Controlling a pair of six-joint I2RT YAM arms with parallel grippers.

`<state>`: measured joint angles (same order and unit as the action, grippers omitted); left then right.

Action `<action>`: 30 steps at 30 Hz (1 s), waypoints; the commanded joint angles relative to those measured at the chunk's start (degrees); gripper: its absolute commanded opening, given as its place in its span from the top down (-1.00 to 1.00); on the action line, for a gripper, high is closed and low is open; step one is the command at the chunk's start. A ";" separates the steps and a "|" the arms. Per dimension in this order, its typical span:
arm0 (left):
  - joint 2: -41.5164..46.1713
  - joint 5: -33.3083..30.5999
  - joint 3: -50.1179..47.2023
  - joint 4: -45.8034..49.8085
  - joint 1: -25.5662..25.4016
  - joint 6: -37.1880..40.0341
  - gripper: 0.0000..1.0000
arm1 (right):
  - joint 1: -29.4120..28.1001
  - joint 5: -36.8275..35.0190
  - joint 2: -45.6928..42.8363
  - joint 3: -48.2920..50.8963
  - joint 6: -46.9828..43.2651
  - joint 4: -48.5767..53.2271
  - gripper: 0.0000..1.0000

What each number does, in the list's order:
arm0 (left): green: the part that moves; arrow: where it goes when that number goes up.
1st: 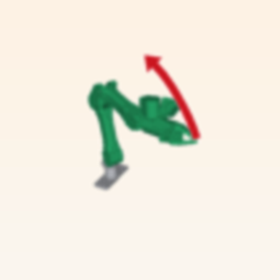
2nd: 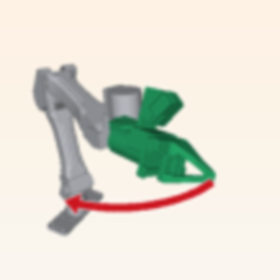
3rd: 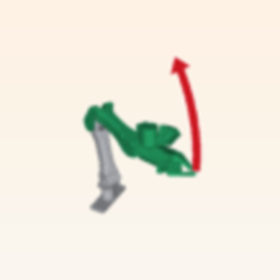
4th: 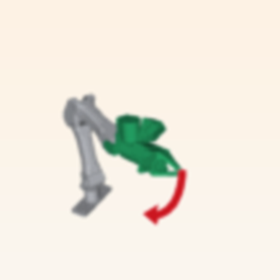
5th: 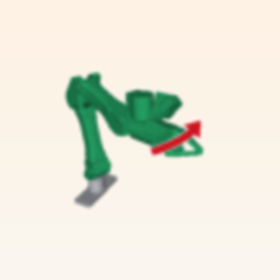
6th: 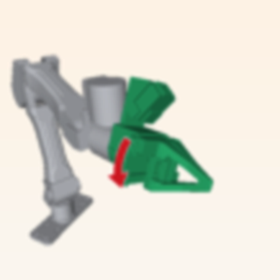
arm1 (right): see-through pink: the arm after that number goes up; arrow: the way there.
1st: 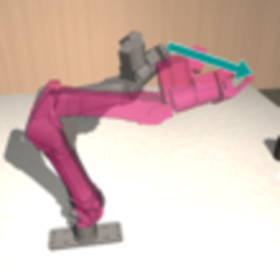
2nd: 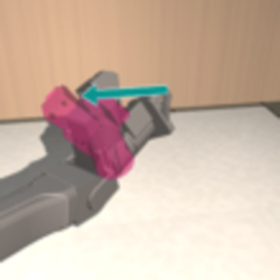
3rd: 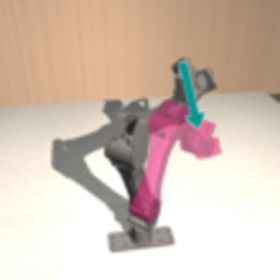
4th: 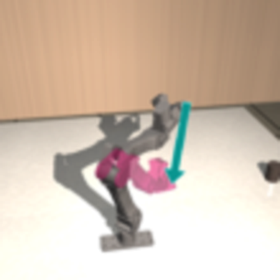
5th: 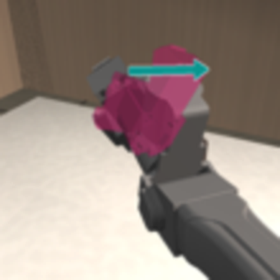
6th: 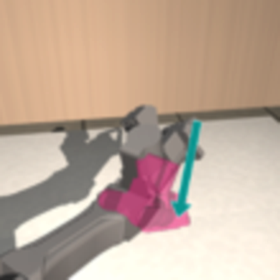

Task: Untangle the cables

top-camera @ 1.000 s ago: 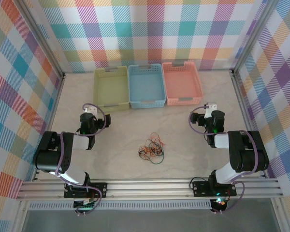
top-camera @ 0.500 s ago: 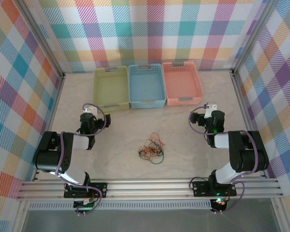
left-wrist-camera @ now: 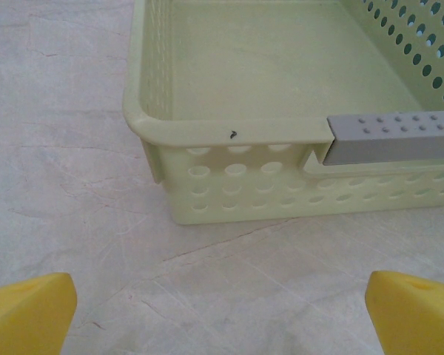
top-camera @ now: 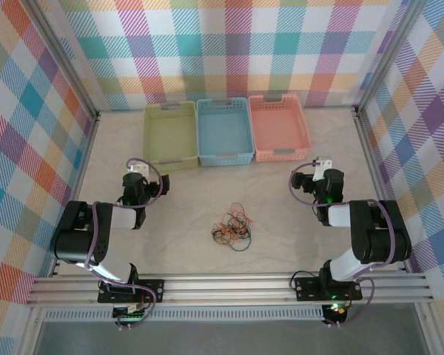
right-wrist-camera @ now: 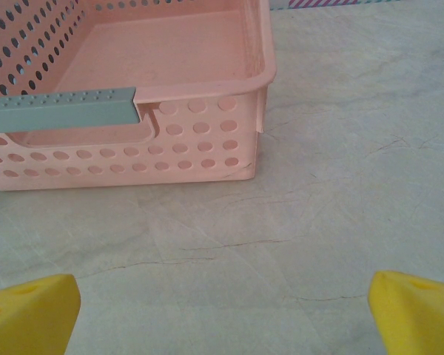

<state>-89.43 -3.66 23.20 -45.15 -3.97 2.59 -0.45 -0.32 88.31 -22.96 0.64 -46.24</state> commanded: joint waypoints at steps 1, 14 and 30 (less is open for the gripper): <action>-0.19 -0.05 1.06 -0.72 0.01 -0.22 -1.00 | -0.08 1.11 -0.51 -0.57 -0.29 -1.13 -0.99; -0.22 0.74 1.13 -0.67 0.37 -0.52 -1.00 | -0.08 1.28 -0.55 -0.74 -0.16 -0.96 -0.99; 17.02 -8.42 -0.18 7.67 -6.08 2.70 -1.00 | -1.59 -6.93 -12.26 -0.86 1.23 8.89 -0.99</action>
<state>-78.39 -9.39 24.12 -37.41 -8.69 3.92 -1.21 -3.90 79.85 -23.22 1.08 -39.75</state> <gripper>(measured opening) 0.999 0.996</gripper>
